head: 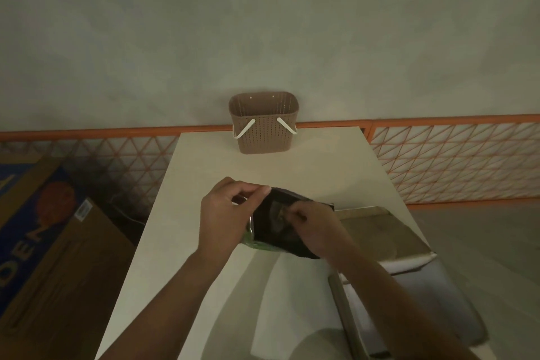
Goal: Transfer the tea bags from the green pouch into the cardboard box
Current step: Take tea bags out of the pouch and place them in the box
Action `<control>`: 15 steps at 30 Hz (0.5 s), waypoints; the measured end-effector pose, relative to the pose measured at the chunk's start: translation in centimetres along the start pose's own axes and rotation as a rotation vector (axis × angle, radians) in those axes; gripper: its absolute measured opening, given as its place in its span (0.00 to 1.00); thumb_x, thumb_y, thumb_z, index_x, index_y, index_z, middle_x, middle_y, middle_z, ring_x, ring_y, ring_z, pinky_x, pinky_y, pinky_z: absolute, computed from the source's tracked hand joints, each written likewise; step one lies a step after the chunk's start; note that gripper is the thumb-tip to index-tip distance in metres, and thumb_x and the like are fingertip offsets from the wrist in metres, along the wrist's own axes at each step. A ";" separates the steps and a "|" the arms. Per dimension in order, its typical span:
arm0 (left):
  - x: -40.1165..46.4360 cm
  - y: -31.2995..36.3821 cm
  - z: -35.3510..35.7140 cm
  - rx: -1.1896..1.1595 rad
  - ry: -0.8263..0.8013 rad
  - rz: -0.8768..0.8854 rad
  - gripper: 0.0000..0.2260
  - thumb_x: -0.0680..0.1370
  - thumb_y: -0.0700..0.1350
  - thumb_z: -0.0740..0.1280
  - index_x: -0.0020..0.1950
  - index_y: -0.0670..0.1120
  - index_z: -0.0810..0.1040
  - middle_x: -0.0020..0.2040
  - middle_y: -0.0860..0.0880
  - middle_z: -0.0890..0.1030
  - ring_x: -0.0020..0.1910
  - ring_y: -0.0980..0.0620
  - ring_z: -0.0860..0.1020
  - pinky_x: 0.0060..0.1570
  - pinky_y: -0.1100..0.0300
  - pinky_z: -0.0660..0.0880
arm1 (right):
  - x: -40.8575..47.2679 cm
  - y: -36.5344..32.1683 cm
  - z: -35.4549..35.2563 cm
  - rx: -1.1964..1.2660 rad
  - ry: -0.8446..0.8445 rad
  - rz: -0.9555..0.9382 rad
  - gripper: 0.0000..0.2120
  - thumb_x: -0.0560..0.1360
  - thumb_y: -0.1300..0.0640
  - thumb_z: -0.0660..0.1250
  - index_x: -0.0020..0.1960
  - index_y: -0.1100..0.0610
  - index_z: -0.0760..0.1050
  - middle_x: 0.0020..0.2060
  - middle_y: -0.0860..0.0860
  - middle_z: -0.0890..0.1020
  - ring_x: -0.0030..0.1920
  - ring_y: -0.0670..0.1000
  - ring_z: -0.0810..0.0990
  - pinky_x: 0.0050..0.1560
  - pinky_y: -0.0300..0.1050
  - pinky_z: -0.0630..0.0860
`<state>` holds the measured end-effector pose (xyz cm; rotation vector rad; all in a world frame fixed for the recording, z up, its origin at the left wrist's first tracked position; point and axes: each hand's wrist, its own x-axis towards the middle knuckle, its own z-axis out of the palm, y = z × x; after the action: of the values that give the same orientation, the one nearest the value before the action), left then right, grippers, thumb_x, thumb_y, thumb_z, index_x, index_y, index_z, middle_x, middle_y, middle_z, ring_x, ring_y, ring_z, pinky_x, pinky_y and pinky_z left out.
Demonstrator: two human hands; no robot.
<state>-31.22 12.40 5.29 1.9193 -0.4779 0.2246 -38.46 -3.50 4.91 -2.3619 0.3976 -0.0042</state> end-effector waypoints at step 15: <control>-2.2 2.9 5.8 0.082 0.172 0.002 0.05 0.75 0.47 0.76 0.46 0.46 0.88 0.40 0.52 0.83 0.38 0.58 0.80 0.42 0.74 0.74 | -5.1 1.5 -13.7 0.533 0.064 -0.147 0.09 0.79 0.63 0.62 0.46 0.53 0.78 0.34 0.46 0.84 0.36 0.49 0.85 0.35 0.36 0.80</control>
<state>-34.85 6.60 4.64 1.9588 -0.3597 0.4126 -45.34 -12.23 14.58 -1.8602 0.2166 -0.2279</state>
